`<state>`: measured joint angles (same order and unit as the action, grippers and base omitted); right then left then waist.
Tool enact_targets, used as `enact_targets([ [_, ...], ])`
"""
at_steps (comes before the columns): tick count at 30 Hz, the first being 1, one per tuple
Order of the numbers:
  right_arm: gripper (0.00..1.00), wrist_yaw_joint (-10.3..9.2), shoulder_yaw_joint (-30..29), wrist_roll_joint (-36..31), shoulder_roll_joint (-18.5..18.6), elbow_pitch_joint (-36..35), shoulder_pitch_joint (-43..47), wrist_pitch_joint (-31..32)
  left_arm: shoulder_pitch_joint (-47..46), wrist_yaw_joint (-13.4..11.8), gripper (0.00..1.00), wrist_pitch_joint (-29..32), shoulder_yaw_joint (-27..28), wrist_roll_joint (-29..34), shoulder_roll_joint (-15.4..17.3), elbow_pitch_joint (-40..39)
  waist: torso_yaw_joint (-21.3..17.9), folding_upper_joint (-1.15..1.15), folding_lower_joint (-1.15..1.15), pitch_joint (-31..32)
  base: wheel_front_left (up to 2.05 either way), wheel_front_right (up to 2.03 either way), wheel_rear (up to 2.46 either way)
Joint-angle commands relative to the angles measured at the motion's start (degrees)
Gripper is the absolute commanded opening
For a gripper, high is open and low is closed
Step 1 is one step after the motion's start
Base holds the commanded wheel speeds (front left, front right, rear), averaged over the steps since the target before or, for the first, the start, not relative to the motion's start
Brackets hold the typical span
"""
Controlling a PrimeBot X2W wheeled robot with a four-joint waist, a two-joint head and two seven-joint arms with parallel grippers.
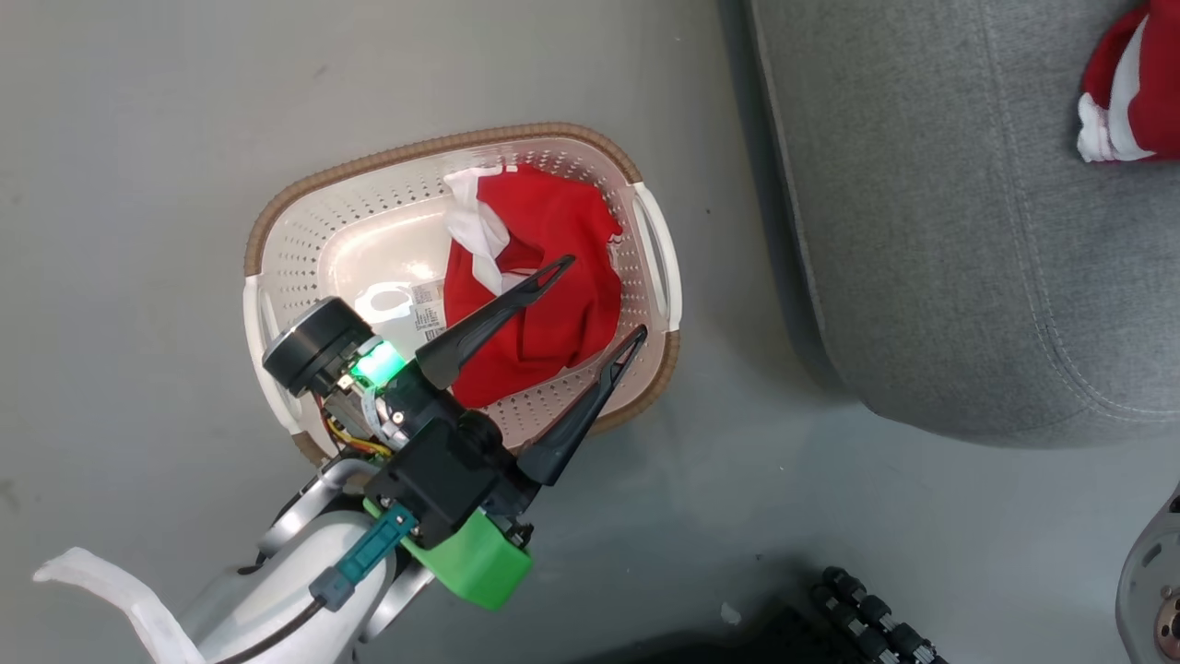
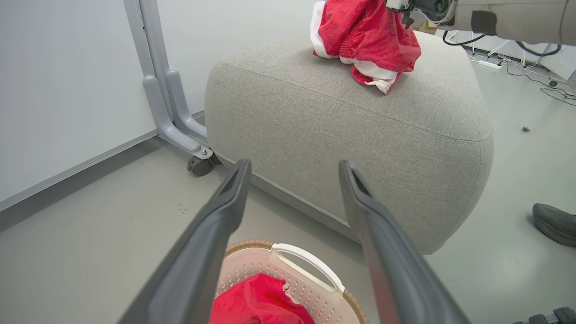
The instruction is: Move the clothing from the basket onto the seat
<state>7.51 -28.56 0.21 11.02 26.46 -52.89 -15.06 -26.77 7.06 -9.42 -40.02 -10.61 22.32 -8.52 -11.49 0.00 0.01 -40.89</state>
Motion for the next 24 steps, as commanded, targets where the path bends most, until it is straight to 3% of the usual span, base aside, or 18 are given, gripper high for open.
enact_targets([
  [1, 0.46, -0.03, -0.76, -0.69, -0.21, 0.57, 0.17, -0.18, -1.42, 0.03, 1.00, -0.47, -0.02, -0.29, -0.21, 0.29, 1.54, 0.00, -0.01, -1.54, 0.00, 0.00, 0.00],
  [2, 0.85, -0.03, -0.94, -0.93, -0.52, 1.00, 0.52, -0.18, -1.50, 0.03, 1.00, -0.51, -0.05, -0.30, -0.28, 0.40, 1.60, 0.00, -0.01, -1.56, 0.00, 0.00, 0.00],
  [3, 1.00, -0.03, -1.28, -1.09, -0.83, 1.31, 0.96, -0.17, -1.50, 0.03, 1.00, -0.59, -0.08, -0.34, -0.33, 0.56, 1.64, 0.00, -0.01, -1.55, 0.00, 0.00, 0.00],
  [14, 1.00, -0.04, -2.48, 0.13, -4.71, -4.34, 10.44, -0.18, -1.53, -0.48, 1.00, -2.49, -0.62, -1.36, -1.71, 3.49, 2.04, 0.00, -0.01, 2.34, 0.00, 0.00, 0.00],
  [24, 1.00, -0.03, 4.14, -0.38, -7.75, -12.47, 21.90, -0.17, 1.77, -2.49, 1.00, -4.74, 0.25, -3.65, -3.95, 7.72, 3.14, 0.00, -0.01, 10.07, 0.00, 0.00, 0.00],
])
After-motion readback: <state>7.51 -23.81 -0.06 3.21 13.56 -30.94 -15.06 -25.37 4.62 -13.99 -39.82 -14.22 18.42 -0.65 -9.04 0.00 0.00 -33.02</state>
